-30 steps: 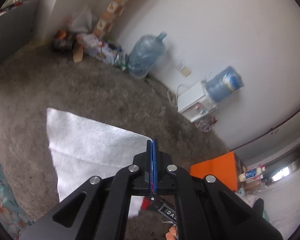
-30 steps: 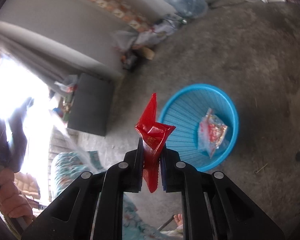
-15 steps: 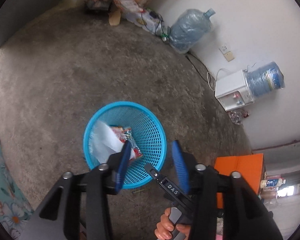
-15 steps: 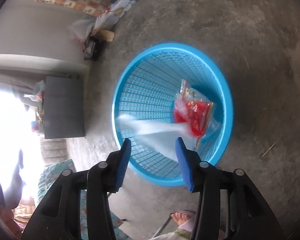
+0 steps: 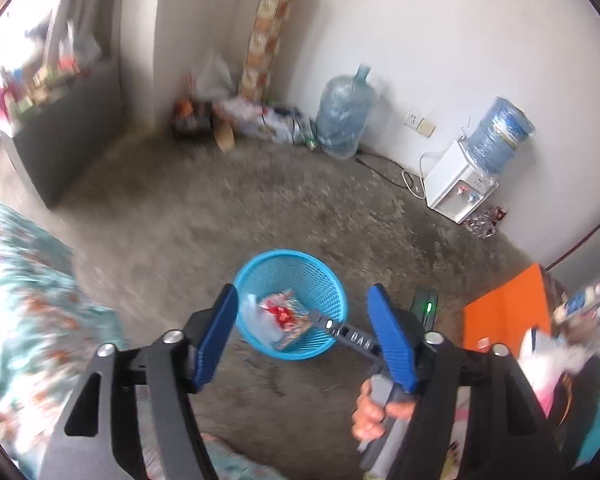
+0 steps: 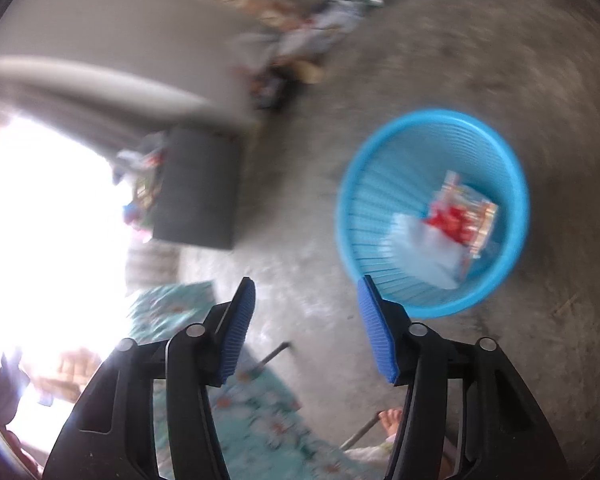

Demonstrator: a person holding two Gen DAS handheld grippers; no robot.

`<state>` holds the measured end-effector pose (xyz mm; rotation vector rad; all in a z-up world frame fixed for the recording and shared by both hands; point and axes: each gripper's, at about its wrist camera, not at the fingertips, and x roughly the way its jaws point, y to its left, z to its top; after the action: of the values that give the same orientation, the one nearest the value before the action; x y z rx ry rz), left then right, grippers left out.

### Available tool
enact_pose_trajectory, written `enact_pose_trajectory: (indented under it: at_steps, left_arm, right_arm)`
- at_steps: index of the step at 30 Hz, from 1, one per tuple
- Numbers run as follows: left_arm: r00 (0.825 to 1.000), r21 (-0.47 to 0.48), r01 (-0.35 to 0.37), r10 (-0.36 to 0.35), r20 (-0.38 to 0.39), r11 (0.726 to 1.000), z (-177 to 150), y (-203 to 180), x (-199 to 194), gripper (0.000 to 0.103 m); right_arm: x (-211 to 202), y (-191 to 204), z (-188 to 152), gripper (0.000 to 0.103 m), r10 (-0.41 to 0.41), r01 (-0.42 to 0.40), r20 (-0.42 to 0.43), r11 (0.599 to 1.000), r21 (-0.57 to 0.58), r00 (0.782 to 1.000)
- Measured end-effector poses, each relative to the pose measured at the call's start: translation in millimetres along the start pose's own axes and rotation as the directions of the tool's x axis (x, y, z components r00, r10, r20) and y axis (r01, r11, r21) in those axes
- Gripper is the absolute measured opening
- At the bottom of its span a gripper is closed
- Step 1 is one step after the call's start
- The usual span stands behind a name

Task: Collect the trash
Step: 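Move both grippers back to the trash pile on the quilt, then grasp the green plastic bag with the right gripper while the left gripper grasps the white paper cup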

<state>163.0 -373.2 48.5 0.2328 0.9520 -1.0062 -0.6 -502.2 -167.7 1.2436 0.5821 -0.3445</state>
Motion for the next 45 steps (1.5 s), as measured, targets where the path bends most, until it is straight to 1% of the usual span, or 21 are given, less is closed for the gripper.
enact_pose_trajectory:
  at_steps: [3,6,9,12,13,15,18,20,21,24,26,27,28,30,33,35,38,39,43,44,45]
  left_arm:
    - [0.996,0.013,-0.059,0.058,0.065,0.998,-30.3,4.2,-49.7,0.078]
    - [0.988,-0.043,-0.091,0.096,0.12,0.995,-65.9,23.4,-90.6,0.081]
    - [0.976,-0.115,-0.124,0.142,0.164,0.986,-107.8,52.2,-130.5,0.081]
    - [0.951,-0.204,-0.19,0.232,0.203,0.96,-152.6,85.6,-173.5,0.081]
    - [0.945,-0.226,-0.199,0.248,0.213,0.953,-163.5,93.2,-185.1,0.081]
    - [0.926,-0.282,-0.214,0.286,0.248,0.935,-193.8,112.7,-214.0,0.081]
    - [0.885,-0.358,-0.244,0.358,0.297,0.901,-237.6,128.9,-247.8,0.081]
    - [0.847,-0.401,-0.29,0.428,0.316,0.869,-268.1,138.0,-261.7,0.081]
    - [0.828,-0.413,-0.318,0.462,0.317,0.853,-279.1,141.4,-265.3,0.081]
    - [0.781,-0.437,-0.41,0.555,0.285,0.801,-300.3,151.2,-268.8,0.081]
    - [0.756,-0.451,-0.442,0.593,0.278,0.775,-310.2,161.1,-268.3,0.081]
    - [0.741,-0.451,-0.473,0.619,0.261,0.757,-312.5,165.8,-264.7,0.081]
    - [0.736,-0.447,-0.49,0.63,0.249,0.749,-314.4,170.6,-260.7,0.081]
    - [0.742,-0.451,-0.485,0.625,0.242,0.75,-315.0,177.8,-253.7,0.081]
    - [0.77,-0.452,-0.443,0.587,0.25,0.774,-314.4,188.2,-245.8,0.081]
    - [0.779,-0.455,-0.426,0.573,0.255,0.782,-310.1,193.7,-239.0,0.081]
    - [0.777,-0.468,-0.42,0.575,0.257,0.777,-305.1,199.3,-233.4,0.073]
    - [0.778,-0.475,-0.416,0.573,0.256,0.776,-304.8,202.0,-231.5,0.071]
    - [0.796,-0.497,-0.381,0.55,0.253,0.779,-305.7,208.3,-225.6,0.064]
    - [0.796,-0.498,-0.379,0.549,0.255,0.78,-306.4,209.3,-225.2,0.063]
    - [0.794,-0.498,-0.38,0.551,0.256,0.779,-306.9,210.3,-224.5,0.062]
  right_arm:
    - [-12.0,42.4,-10.7,0.058,0.052,-0.053,-0.019,0.993,-0.109,0.998]
    - [-18.2,87.7,-26.8,0.059,0.096,-0.108,-0.067,0.969,-0.222,0.993]
    - [-25.9,132.8,-47.9,0.061,0.118,-0.152,-0.117,0.924,-0.35,0.986]
    - [-30.4,169.9,-73.8,0.063,0.135,-0.202,-0.176,0.868,-0.453,0.975]
    - [-31.2,180.5,-83.4,0.064,0.139,-0.221,-0.199,0.847,-0.484,0.97]
    - [-30.3,197.9,-102.7,0.065,0.141,-0.252,-0.241,0.811,-0.528,0.96]
    - [-25.3,222.4,-133.4,0.065,0.134,-0.299,-0.311,0.76,-0.577,0.941]
    - [-19.4,234.0,-152.4,0.065,0.132,-0.338,-0.367,0.737,-0.585,0.921]
    - [-13.7,241.1,-163.6,0.065,0.13,-0.364,-0.405,0.729,-0.58,0.905]
    - [-1.0,254.4,-190.2,0.065,0.113,-0.405,-0.479,0.718,-0.567,0.87]
    - [11.2,264.4,-206.0,0.065,0.094,-0.421,-0.519,0.714,-0.56,0.849]
    - [14.8,266.4,-211.4,0.065,0.082,-0.421,-0.531,0.715,-0.558,0.844]
    - [17.6,271.0,-218.7,0.065,0.072,-0.42,-0.538,0.715,-0.559,0.84]
    - [20.8,278.0,-226.9,0.065,0.061,-0.422,-0.551,0.713,-0.56,0.832]
    - [24.8,287.8,-236.1,0.065,0.042,-0.422,-0.559,0.705,-0.571,0.828]
    - [26.9,292.9,-238.8,0.065,0.028,-0.414,-0.559,0.703,-0.578,0.828]
    - [32.3,300.7,-240.3,0.065,0.023,-0.413,-0.564,0.706,-0.576,0.825]
    - [35.8,304.5,-239.6,0.065,0.031,-0.42,-0.573,0.712,-0.563,0.819]
    - [56.7,320.8,-233.3,0.065,0.059,-0.432,-0.598,0.748,-0.504,0.799]
    - [64.4,324.4,-232.6,0.065,0.06,-0.431,-0.606,0.759,-0.488,0.793]
    - [74.4,329.0,-231.9,0.066,0.066,-0.436,-0.624,0.771,-0.464,0.779]
